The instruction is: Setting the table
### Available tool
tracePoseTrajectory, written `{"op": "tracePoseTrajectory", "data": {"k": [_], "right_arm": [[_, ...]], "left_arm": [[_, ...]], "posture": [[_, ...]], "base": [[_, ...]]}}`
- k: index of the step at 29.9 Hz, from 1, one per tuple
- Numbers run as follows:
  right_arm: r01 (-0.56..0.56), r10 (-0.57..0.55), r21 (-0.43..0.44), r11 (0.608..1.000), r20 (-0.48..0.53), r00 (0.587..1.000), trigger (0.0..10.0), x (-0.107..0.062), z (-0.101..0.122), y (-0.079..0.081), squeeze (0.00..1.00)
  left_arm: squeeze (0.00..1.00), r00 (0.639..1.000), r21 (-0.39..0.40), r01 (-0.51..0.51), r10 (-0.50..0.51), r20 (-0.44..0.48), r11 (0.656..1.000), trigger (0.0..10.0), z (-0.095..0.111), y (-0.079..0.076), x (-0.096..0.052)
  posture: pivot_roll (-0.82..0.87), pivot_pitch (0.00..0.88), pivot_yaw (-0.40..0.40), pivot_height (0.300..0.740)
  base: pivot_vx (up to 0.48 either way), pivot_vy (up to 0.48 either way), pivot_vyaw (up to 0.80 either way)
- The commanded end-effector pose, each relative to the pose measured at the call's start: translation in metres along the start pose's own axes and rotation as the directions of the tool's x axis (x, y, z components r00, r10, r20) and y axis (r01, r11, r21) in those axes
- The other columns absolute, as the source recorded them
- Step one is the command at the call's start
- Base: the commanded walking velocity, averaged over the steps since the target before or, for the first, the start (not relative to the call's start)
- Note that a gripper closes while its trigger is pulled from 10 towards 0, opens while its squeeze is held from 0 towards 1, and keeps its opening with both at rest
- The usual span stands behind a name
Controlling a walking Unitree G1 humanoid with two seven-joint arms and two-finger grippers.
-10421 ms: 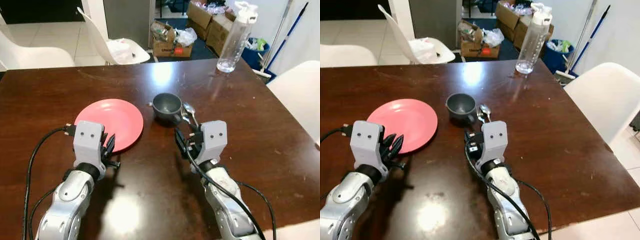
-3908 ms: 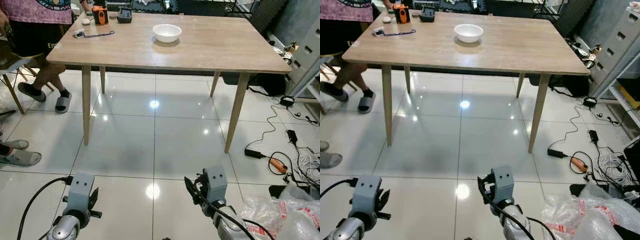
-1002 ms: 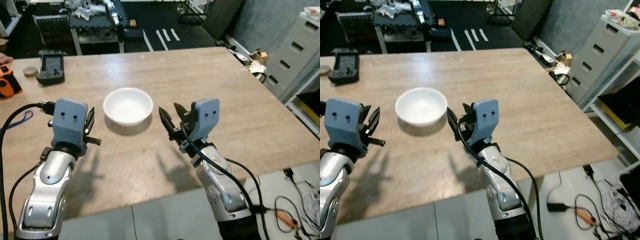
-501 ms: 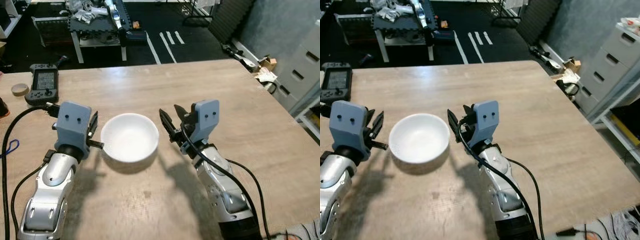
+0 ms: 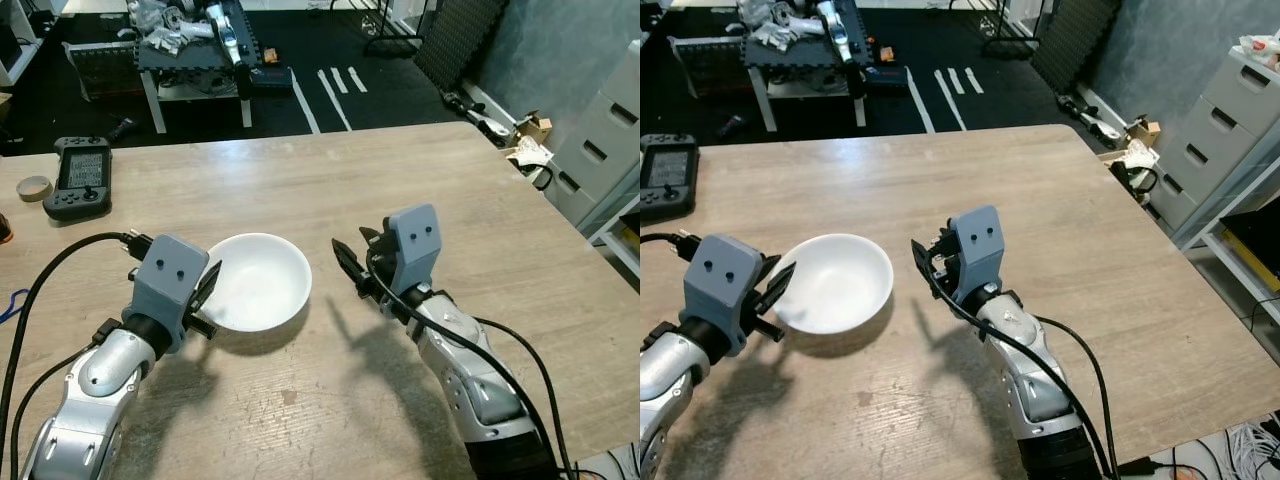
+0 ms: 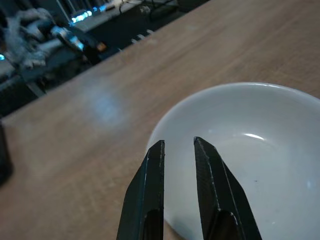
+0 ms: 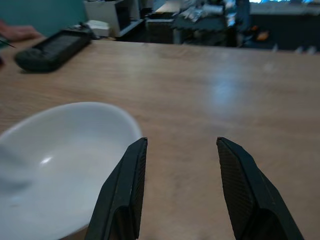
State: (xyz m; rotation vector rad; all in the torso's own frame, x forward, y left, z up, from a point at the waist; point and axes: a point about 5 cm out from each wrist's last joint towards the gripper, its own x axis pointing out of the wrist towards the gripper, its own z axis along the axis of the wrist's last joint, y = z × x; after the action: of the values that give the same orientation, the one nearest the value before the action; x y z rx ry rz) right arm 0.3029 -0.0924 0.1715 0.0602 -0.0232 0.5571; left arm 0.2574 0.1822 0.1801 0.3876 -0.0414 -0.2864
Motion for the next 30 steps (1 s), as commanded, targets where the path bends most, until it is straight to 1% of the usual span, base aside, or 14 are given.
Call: {"op": "tracePoseTrajectory", "data": {"k": [1, 3, 4, 6, 7, 8, 12, 14, 16, 17, 19, 22, 29, 30], "right_arm": [[-0.011, 0.013, 0.096, 0.995, -0.015, 1.000, 10.0, -0.003, -0.004, 0.001, 0.00], [-0.005, 0.007, 0.128, 0.992, -0.012, 1.000, 10.0, -0.001, -0.004, 0.001, 0.00], [-0.004, 0.005, 0.133, 0.991, -0.010, 1.000, 10.0, 0.000, -0.004, 0.001, 0.00], [-0.004, 0.005, 0.132, 0.991, -0.009, 1.000, 10.0, 0.001, -0.004, 0.001, 0.00], [-0.007, 0.008, 0.127, 0.992, -0.006, 1.000, 10.0, 0.002, -0.004, 0.002, 0.00], [-0.007, 0.008, 0.127, 0.992, -0.006, 1.000, 10.0, 0.002, -0.004, 0.002, 0.00], [0.000, 0.000, 0.124, 0.992, -0.001, 1.000, 10.0, 0.004, -0.003, 0.003, 0.00], [0.022, -0.025, 0.132, 0.991, 0.022, 0.999, 10.0, 0.008, 0.001, 0.003, 0.00], [0.036, -0.043, 0.133, 0.990, 0.048, 0.998, 10.0, 0.011, 0.006, 0.004, 0.00], [0.036, -0.043, 0.133, 0.990, 0.048, 0.998, 10.0, 0.011, 0.006, 0.004, 0.00], [0.040, -0.050, 0.132, 0.990, 0.072, 0.996, 10.0, 0.014, 0.010, 0.005, 0.00], [0.034, -0.051, 0.139, 0.990, 0.116, 0.992, 10.0, 0.016, 0.018, 0.007, 0.00], [0.037, -0.058, 0.148, 0.988, 0.141, 0.988, 10.0, 0.016, 0.021, 0.008, 0.00], [0.033, -0.054, 0.142, 0.989, 0.141, 0.989, 10.0, 0.016, 0.021, 0.010, 0.00]], "left_arm": [[0.00, 0.999, 0.073, 0.035, -0.035, 0.010, 0.997, 10.0, 0.000, 0.004, 0.001], [0.00, 0.998, 0.092, 0.065, -0.067, 0.019, 0.994, 10.0, 0.003, 0.010, 0.002], [0.00, 0.992, 0.098, 0.121, -0.124, 0.026, 0.988, 10.0, 0.009, 0.015, 0.001], [0.00, 0.989, 0.106, 0.143, -0.147, 0.025, 0.984, 10.0, 0.011, 0.017, 0.000], [0.00, 0.992, 0.124, 0.125, -0.128, 0.019, 0.984, 10.0, 0.012, 0.026, 0.001], [0.00, 0.992, 0.124, 0.125, -0.128, 0.019, 0.984, 10.0, 0.012, 0.026, 0.001], [0.00, 0.999, 0.095, 0.046, -0.046, -0.002, 0.994, 10.0, 0.006, 0.039, 0.007], [0.00, 1.000, -0.011, -0.010, 0.010, -0.007, 1.000, 10.0, -0.004, 0.049, 0.018], [0.00, 1.000, -0.115, -0.011, 0.010, -0.010, 0.993, 10.0, -0.011, 0.053, 0.029], [0.00, 1.000, -0.115, -0.011, 0.010, -0.010, 0.993, 10.0, -0.011, 0.053, 0.029], [0.00, 1.000, -0.165, -0.014, 0.010, -0.020, 0.986, 10.0, -0.018, 0.057, 0.039], [0.00, 1.000, -0.176, 0.014, -0.015, -0.005, 0.984, 10.0, -0.017, 0.058, 0.050], [0.00, 0.994, -0.148, 0.092, -0.083, 0.064, 0.985, 10.0, -0.003, 0.049, 0.055], [0.00, 0.989, -0.159, 0.134, -0.122, 0.084, 0.978, 10.0, 0.001, 0.044, 0.055]], "posture": [[0.09, 0.050, 0.007, 0.740], [0.09, 0.053, 0.006, 0.740], [0.09, 0.050, 0.007, 0.740], [0.09, 0.050, 0.007, 0.740], [0.10, 0.049, 0.012, 0.740], [0.10, 0.049, 0.012, 0.740], [0.10, 0.053, 0.011, 0.740], [0.10, 0.057, 0.004, 0.740], [0.10, 0.057, -0.001, 0.740], [0.10, 0.057, -0.001, 0.740], [0.09, 0.059, -0.005, 0.740], [0.08, 0.058, 0.000, 0.740], [0.09, 0.061, 0.001, 0.740], [0.08, 0.063, 0.000, 0.740]], "base": [[0.000, 0.000, 0.00], [0.000, 0.000, 0.00], [0.000, 0.000, 0.00], [0.000, 0.000, 0.00], [0.000, 0.000, 0.00], [0.000, 0.000, 0.00], [0.000, 0.000, 0.00], [0.000, 0.000, 0.00], [0.000, 0.000, 0.00], [0.000, 0.000, 0.00], [0.000, 0.000, 0.00], [0.000, 0.000, 0.00], [0.000, 0.000, 0.00], [0.000, 0.000, 0.00]]}}
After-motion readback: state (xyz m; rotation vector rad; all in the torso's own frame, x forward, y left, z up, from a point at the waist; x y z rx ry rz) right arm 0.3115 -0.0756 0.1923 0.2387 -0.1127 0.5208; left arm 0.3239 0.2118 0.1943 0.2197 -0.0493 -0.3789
